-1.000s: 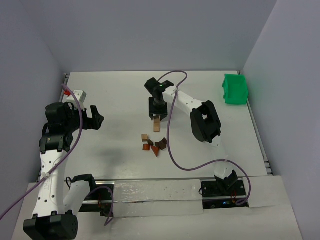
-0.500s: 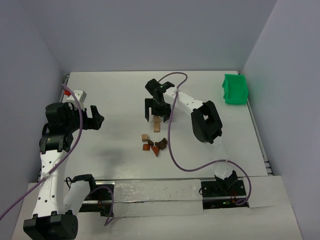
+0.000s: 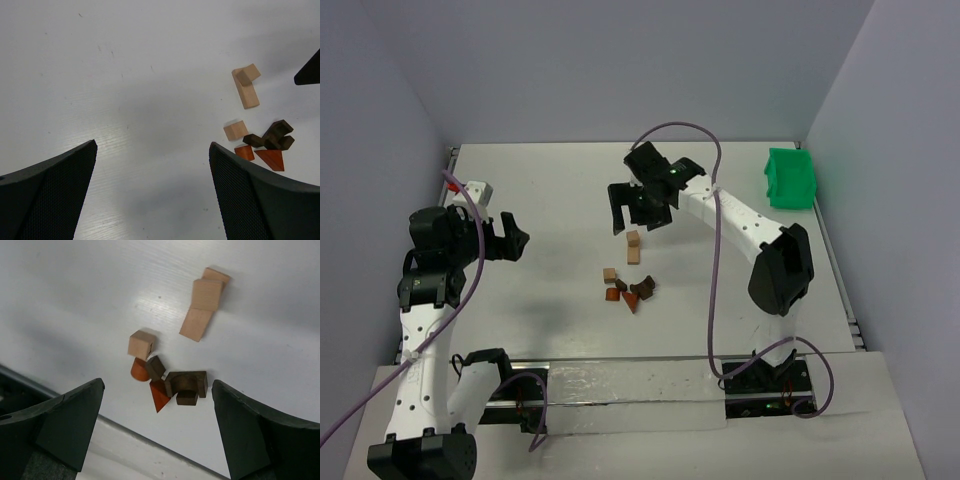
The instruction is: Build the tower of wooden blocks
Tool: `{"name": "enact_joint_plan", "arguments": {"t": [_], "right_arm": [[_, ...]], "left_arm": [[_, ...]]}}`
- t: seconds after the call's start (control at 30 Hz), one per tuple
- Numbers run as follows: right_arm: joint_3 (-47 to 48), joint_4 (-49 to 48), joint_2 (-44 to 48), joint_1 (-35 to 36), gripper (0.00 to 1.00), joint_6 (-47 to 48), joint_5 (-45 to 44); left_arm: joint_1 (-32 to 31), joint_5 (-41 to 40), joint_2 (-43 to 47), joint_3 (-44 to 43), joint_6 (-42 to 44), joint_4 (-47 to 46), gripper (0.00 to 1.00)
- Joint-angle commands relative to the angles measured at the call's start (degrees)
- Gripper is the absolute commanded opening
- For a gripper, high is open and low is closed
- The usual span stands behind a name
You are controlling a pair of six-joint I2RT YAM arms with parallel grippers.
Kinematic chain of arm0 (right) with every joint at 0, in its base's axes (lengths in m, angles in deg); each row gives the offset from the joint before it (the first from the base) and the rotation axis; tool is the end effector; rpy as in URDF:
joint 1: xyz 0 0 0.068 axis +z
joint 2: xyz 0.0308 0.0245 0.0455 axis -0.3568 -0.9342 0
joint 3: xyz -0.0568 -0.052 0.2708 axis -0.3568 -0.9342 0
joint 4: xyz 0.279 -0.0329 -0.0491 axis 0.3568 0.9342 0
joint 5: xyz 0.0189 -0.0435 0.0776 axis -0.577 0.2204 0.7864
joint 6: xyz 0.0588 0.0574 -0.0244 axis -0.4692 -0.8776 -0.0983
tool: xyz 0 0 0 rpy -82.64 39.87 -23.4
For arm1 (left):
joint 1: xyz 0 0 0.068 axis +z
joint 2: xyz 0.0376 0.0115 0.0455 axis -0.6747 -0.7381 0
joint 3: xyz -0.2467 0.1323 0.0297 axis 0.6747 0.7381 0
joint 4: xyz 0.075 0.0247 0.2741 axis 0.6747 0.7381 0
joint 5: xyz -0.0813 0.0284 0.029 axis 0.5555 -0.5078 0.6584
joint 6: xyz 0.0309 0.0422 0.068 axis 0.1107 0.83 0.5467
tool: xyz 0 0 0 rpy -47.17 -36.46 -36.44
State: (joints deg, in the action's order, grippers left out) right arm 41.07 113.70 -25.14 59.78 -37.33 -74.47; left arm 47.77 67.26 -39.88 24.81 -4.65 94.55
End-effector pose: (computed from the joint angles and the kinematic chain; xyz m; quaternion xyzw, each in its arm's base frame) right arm 0.3487 0.2919 0.2722 -0.1290 0.9550 0.1842 0.1933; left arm 0.2233 -0.0098 0.3251 0.0817 0.8417 -0.1447 0.5138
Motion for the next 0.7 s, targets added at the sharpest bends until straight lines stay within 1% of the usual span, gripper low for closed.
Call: {"name": "enact_joint_plan", "arguments": {"t": [0.0, 0.1, 0.17, 0.43, 0.47, 0.67], "right_arm": [[-1.2, -2.2, 2.6, 0.4, 0.96, 10.2, 7.9], [0.2, -0.3, 1.7, 1.3, 0.97, 14.9, 10.6], [1.5, 1.5, 0.6, 2.2, 1.0, 17.7, 9.9], [4.7, 4.3, -1.5, 8.4, 1.0, 24.5, 5.4], [5.4, 4.6, -1.8, 8.9, 1.0, 26.6, 5.0], [10.4, 7.9, -6.3, 10.9, 1.0, 31.4, 7.8]], "left_arm": [[-0.2, 3.5, 0.9, -0.9, 0.4, -1.3, 0.99], [-0.1, 4.3, 0.9, -1.0, 0.4, -0.9, 0.99], [-0.2, 4.6, 1.0, -1.0, 0.5, -0.8, 0.99], [-0.1, 4.7, 0.8, -1.3, 0.3, -0.7, 0.99], [-0.1, 4.9, 0.9, -1.3, 0.3, -0.6, 0.99], [0.1, 6.3, 1.5, -1.8, 0.2, -0.1, 0.99]]}}
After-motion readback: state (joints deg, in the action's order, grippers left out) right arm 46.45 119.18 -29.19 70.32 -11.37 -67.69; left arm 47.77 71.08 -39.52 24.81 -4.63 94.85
